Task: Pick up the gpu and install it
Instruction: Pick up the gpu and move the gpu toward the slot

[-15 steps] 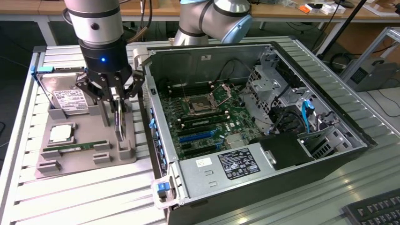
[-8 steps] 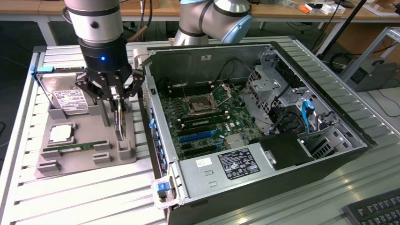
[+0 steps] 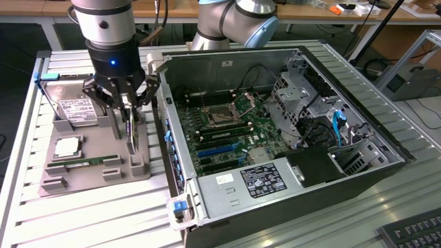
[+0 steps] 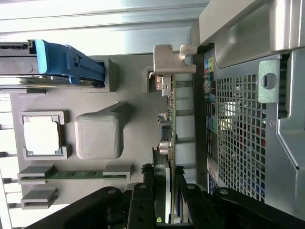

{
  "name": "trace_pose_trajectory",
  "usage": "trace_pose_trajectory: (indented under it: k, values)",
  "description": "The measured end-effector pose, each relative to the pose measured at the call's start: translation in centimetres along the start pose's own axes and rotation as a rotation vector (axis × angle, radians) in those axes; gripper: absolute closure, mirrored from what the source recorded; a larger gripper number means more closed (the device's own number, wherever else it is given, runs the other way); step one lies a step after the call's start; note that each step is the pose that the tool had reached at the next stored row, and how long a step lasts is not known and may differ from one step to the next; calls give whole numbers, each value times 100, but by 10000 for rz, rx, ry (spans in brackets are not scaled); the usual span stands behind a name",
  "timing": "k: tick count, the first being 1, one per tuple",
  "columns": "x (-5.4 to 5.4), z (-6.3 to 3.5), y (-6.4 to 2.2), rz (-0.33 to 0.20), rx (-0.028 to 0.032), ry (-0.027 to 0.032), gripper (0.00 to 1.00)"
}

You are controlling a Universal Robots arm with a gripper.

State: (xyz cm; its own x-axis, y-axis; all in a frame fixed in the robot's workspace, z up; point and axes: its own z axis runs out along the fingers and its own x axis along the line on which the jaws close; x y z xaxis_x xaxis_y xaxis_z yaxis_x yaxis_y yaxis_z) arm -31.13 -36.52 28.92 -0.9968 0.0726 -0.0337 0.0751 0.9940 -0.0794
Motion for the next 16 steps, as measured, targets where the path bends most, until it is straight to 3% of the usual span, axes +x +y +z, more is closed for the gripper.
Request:
trace_pose_trajectory:
  k: [16]
  values:
    - [-2, -59, -5, 0, 1, 1, 73]
